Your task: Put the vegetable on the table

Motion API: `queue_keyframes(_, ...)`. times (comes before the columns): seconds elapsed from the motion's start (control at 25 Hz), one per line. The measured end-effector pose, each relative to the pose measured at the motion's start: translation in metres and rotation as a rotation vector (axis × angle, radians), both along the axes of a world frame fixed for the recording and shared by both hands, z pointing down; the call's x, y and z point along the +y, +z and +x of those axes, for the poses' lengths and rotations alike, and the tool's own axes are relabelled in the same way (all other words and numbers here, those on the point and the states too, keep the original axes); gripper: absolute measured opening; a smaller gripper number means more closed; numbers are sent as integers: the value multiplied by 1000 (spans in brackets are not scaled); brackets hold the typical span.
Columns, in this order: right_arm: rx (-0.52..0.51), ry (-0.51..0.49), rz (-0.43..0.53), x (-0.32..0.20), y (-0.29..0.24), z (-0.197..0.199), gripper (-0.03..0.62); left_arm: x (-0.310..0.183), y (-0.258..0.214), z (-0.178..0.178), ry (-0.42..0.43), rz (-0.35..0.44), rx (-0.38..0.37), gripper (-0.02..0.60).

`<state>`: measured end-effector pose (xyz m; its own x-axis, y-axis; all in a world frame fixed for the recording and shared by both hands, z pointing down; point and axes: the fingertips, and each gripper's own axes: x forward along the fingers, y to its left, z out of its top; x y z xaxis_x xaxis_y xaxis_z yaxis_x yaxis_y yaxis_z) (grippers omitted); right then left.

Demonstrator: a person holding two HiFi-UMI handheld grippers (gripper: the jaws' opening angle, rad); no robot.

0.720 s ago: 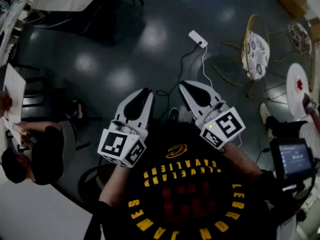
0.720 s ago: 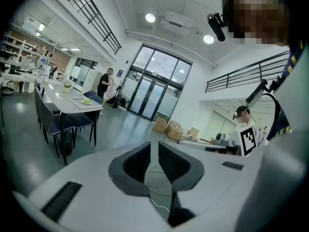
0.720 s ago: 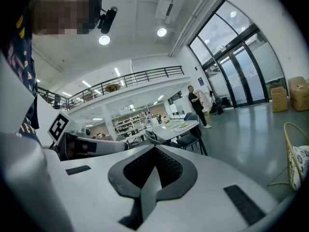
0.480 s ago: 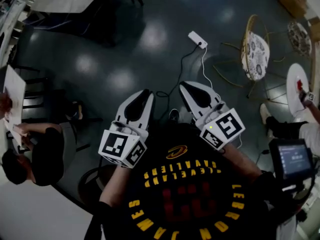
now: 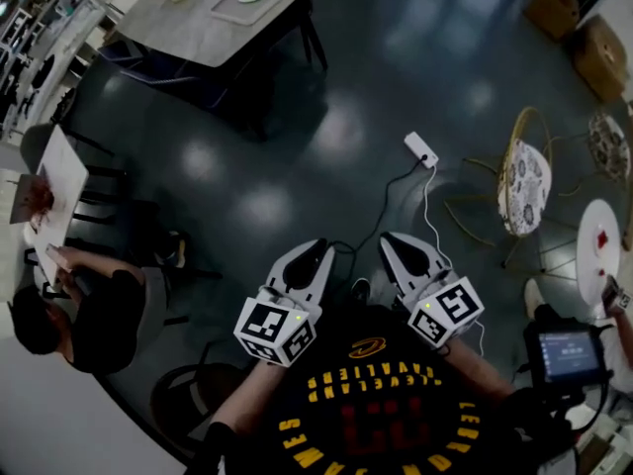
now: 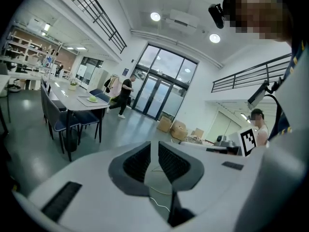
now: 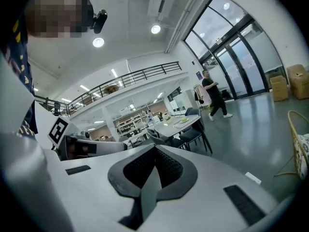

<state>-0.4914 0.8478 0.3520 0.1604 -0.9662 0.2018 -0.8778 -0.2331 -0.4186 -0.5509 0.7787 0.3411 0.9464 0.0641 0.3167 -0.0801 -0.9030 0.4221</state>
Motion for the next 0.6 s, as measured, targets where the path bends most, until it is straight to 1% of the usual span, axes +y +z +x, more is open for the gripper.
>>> queue_keyframes(0.08, -8, -18, -11, -13, 3, 0, 5, -14, 2, 3, -9, -11, 0, 54)
queue_keyframes(0.24, -2, -29, -35, -46, 6, 8, 5, -44, 3, 15, 5, -20, 13, 54)
queue_keyframes(0.44, 22, -3, -51, -99, -3, 23, 5, -107, -10, 26, 7, -15, 52, 54)
queue_keyframes(0.6, 44, 16, -57, -143, -10, 29, 5, -149, -12, 33, 28, -26, 73, 54)
